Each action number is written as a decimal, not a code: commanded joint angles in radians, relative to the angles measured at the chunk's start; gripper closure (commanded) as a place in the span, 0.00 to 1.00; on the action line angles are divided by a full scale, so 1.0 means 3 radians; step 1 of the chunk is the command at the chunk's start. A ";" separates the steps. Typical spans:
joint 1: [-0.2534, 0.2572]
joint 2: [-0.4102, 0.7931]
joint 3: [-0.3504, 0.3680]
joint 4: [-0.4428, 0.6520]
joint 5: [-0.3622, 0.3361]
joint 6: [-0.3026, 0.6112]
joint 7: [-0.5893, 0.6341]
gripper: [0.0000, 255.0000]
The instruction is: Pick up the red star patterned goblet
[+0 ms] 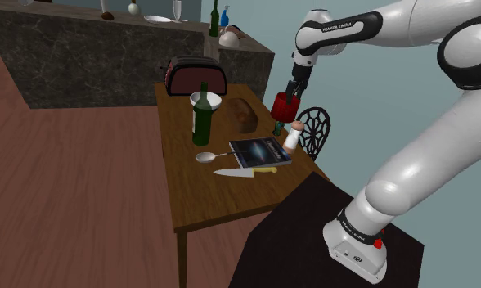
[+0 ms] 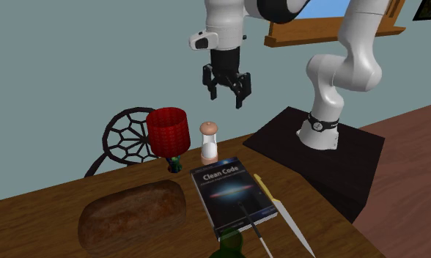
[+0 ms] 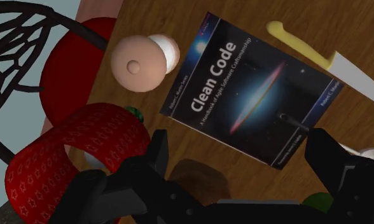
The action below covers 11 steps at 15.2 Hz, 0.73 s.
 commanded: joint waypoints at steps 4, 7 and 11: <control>-0.0107 0.0653 -0.0145 0.0571 0.0207 0.0067 -0.0377 0.00; -0.0203 0.1051 -0.0188 0.0964 0.0356 0.0051 -0.0583 0.00; -0.0324 0.1458 -0.0196 0.1366 0.0503 0.0032 -0.0762 0.00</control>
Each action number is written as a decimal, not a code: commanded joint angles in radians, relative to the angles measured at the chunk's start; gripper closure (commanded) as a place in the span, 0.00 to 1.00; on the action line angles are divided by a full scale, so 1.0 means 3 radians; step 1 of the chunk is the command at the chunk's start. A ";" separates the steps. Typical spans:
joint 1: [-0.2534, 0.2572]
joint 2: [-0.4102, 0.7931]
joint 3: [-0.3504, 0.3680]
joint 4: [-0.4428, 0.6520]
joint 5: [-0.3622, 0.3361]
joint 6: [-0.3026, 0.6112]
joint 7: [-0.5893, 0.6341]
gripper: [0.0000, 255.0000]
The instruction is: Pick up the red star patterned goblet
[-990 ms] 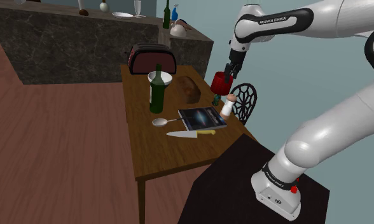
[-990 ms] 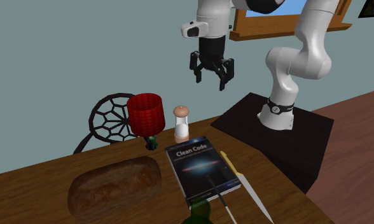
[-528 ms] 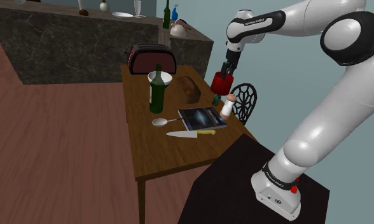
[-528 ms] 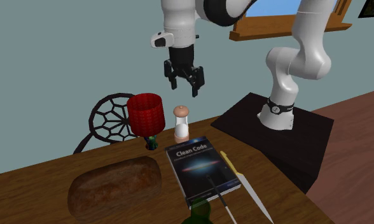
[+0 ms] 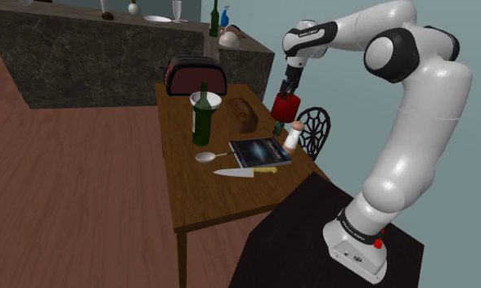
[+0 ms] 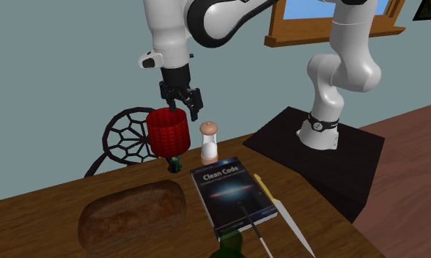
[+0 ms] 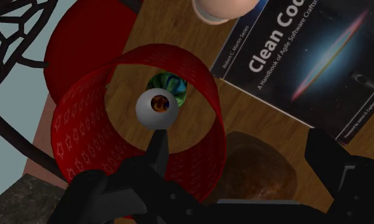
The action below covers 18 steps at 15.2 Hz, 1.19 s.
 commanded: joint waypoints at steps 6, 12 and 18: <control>-0.0025 0.0171 0.0017 -0.0074 0.0062 0.0238 -0.0048 0.00; -0.0026 0.0178 0.0018 -0.0092 0.0065 0.0263 -0.0050 1.00; -0.0026 0.0180 0.0018 -0.0088 0.0065 0.0260 -0.0050 1.00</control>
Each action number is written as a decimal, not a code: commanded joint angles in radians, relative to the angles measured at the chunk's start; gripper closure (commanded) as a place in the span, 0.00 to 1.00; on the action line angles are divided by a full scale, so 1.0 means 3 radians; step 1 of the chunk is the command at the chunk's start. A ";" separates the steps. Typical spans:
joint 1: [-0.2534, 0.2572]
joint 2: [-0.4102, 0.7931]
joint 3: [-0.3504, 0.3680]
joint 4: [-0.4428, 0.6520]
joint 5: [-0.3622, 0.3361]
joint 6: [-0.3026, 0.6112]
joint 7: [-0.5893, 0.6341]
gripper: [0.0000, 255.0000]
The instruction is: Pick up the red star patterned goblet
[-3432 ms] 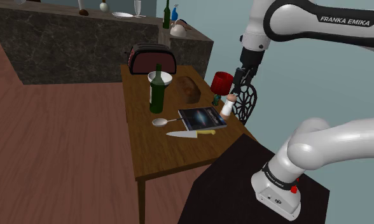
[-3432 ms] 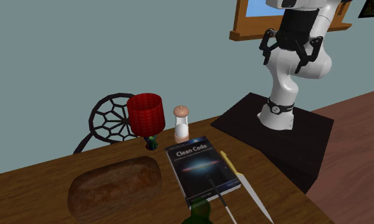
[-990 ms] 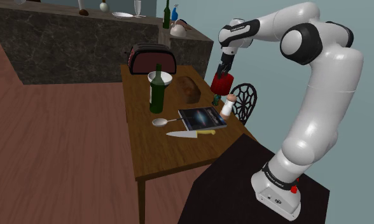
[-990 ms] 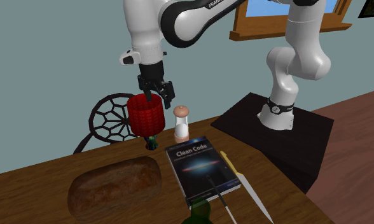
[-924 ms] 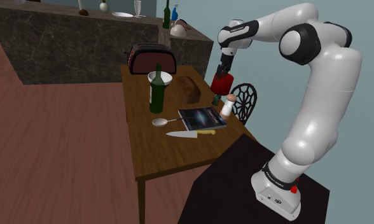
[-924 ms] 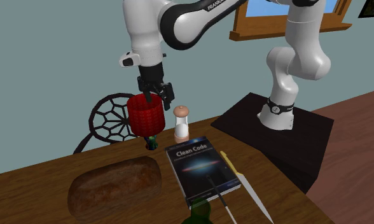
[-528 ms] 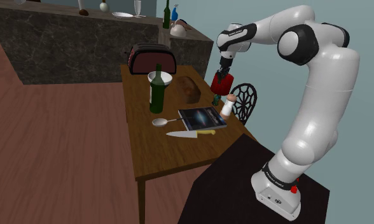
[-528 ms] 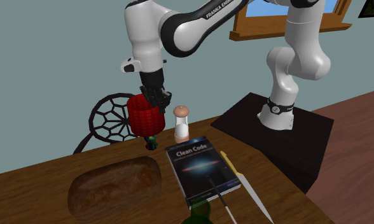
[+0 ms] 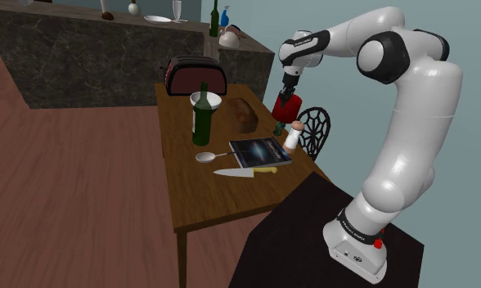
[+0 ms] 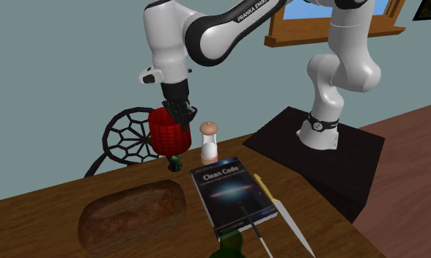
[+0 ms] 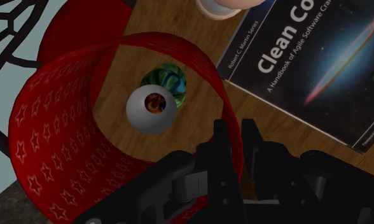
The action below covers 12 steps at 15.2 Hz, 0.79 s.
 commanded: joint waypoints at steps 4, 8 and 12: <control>0.0004 -0.0060 -0.0009 0.0103 -0.0023 -0.0157 0.0014 1.00; 0.0006 -0.0111 -0.0016 0.0215 -0.0042 -0.0317 0.0025 1.00; 0.0006 -0.0150 -0.0022 0.0342 -0.0057 -0.0481 0.0035 1.00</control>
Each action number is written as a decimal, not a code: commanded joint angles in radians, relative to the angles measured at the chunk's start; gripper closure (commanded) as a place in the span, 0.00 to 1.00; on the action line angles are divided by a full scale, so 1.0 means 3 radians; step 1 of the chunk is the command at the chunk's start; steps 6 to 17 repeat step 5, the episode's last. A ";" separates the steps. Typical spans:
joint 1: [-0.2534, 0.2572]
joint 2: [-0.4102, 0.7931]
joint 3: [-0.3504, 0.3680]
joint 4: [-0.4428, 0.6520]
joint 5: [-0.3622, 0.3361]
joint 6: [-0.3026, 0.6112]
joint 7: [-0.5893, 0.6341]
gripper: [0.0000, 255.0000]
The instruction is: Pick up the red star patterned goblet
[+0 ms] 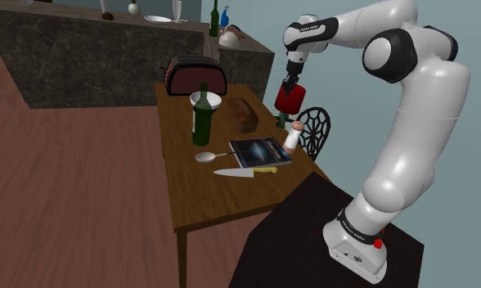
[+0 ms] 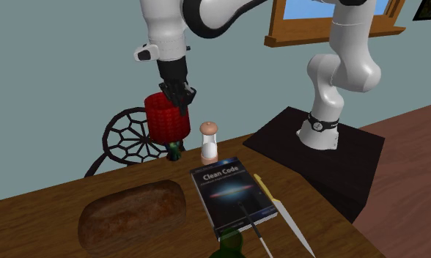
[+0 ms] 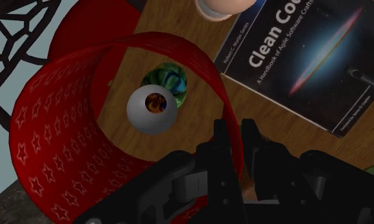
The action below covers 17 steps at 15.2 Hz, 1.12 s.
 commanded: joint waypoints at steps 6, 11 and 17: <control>-0.0003 -0.0028 -0.0006 0.0145 -0.0011 -0.0170 0.0007 1.00; -0.0003 -0.0028 -0.0006 0.0145 -0.0011 -0.0170 0.0007 1.00; -0.0003 -0.0028 -0.0006 0.0145 -0.0011 -0.0170 0.0007 1.00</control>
